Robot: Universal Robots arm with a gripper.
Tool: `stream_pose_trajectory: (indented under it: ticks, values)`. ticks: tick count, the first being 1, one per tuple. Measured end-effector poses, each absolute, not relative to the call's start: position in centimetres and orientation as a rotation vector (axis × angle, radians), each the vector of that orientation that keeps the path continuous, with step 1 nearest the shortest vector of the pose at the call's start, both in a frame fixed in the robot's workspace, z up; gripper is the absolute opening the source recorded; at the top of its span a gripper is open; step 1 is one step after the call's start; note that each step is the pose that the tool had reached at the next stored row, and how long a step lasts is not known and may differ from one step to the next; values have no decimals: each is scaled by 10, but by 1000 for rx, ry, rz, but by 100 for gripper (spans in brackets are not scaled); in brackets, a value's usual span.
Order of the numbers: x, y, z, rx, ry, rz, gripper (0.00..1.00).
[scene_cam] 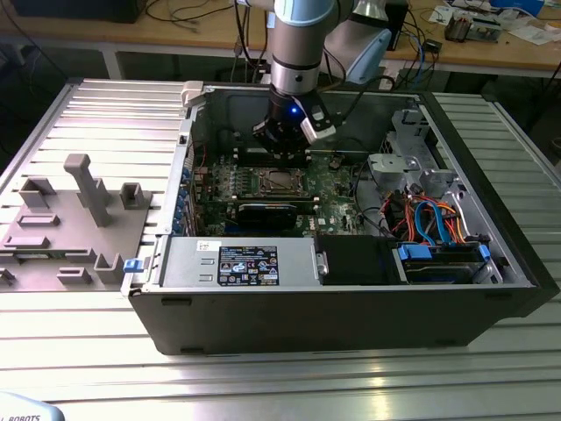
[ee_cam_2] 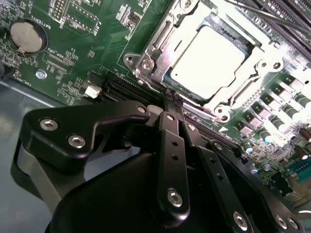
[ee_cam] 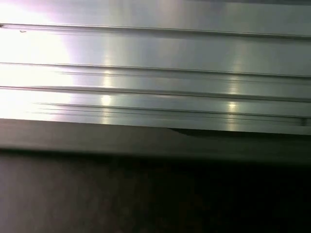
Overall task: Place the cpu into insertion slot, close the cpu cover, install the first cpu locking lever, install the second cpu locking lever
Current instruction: 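Install the first cpu locking lever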
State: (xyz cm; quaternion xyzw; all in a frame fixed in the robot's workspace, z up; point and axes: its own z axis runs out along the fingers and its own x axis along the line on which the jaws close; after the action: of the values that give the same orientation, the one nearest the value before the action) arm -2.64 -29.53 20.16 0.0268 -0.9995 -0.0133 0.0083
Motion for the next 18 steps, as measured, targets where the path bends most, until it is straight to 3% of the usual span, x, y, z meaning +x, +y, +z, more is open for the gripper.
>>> stream_pose_trajectory:
  ticks: [8, 18]
  values:
    - [-26, -296, 211, 88, -3127, -42, 11]
    - [-27, -318, 211, 88, -3127, -41, 11]
